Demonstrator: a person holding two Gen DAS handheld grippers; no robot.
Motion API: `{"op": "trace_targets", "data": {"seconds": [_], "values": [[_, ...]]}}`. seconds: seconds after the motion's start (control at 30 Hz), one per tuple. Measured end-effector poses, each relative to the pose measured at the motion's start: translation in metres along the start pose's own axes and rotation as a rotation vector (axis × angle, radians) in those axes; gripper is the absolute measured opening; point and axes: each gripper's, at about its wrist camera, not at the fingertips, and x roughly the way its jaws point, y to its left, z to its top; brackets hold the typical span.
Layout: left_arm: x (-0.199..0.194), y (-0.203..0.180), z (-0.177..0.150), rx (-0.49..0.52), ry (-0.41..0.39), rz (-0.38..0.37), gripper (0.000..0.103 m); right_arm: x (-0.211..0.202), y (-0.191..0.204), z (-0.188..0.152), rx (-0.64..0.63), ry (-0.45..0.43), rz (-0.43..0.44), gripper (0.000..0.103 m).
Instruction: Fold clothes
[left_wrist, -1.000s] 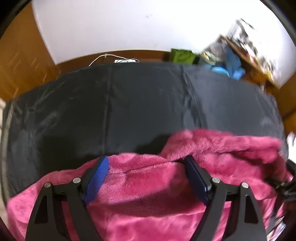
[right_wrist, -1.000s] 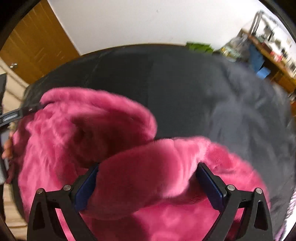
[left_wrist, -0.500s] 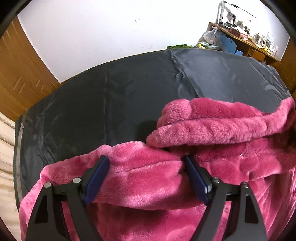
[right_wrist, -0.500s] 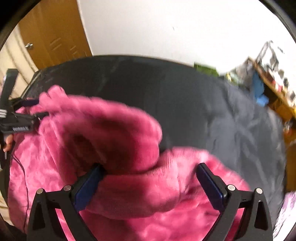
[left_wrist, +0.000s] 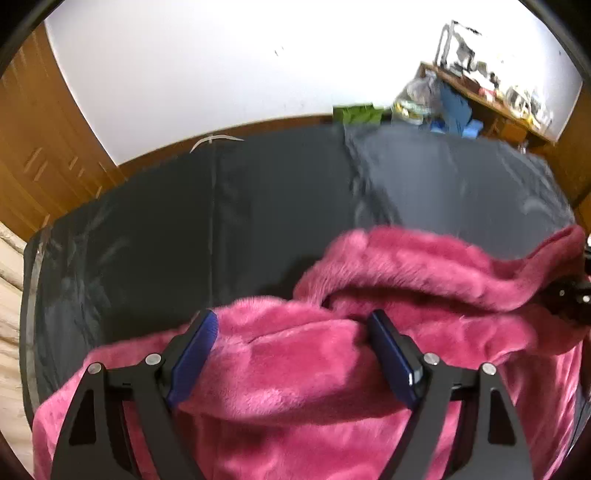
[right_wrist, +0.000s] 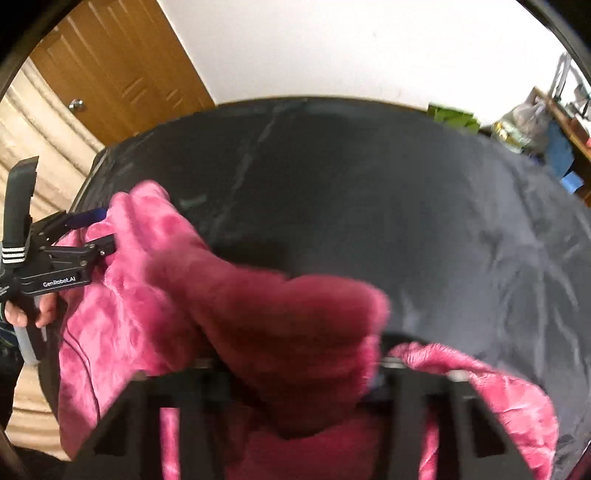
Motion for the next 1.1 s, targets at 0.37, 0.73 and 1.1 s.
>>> {"op": "trace_targets", "data": {"seconds": [0.37, 0.73, 1.1], "values": [[0.008, -0.006, 0.044, -0.1, -0.074, 0.026, 0.086, -0.037, 0.032, 0.07, -0.143, -0.315, -0.342, 0.03], [0.062, 0.049, 0.019, -0.207, 0.03, 0.176, 0.09, 0.024, -0.025, 0.087, 0.212, -0.171, -0.087, 0.058], [0.013, 0.045, 0.019, -0.202, -0.085, 0.176, 0.088, -0.048, -0.019, 0.065, 0.33, -0.364, 0.065, 0.059]]}}
